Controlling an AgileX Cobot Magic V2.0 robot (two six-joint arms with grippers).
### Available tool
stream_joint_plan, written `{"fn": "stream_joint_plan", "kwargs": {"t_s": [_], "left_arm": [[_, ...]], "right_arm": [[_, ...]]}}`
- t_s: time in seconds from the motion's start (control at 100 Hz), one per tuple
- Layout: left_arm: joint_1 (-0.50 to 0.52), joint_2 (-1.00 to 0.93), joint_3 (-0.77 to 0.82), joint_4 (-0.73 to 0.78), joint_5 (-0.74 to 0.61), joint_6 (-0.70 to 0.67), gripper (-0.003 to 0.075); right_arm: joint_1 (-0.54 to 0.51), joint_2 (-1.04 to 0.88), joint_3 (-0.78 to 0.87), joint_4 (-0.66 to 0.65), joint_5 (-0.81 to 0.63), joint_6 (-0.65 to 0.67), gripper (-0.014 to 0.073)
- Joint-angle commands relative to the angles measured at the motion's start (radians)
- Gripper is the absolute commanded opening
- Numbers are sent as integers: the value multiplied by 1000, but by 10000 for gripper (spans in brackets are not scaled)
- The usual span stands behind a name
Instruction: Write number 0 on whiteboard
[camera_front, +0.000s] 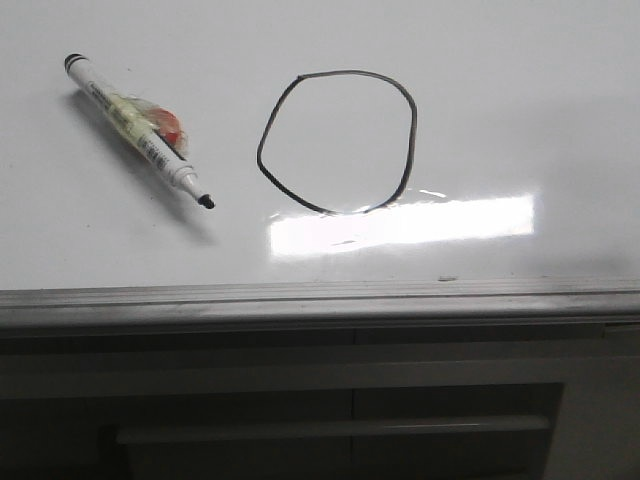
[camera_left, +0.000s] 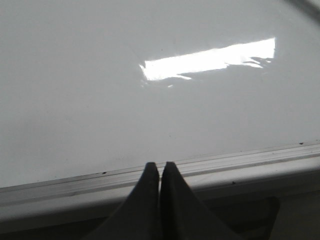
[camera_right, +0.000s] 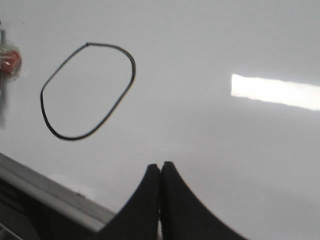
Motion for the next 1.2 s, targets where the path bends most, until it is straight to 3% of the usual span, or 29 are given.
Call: {"fn": "stream_joint_plan", "kwargs": {"t_s": [0.0, 0.29, 0.41, 0.61, 1.19], "left_arm": [[3, -27, 31, -5, -46, -9, -20], [3, -27, 31, -5, -46, -9, -20], [3, -27, 31, -5, -46, -9, -20], [3, -27, 31, -5, -46, -9, -20], [4, -27, 31, -7, -46, -9, -20]], "right_arm": [[-30, -32, 60, -55, -145, 65, -69], [-110, -307, 238, -78, 7, 65, -69], [-154, -468, 234, -80, 218, 65, -69], [-261, -680, 234, -81, 430, 63, -69], [-285, -673, 234, -81, 450, 56, -69]]}}
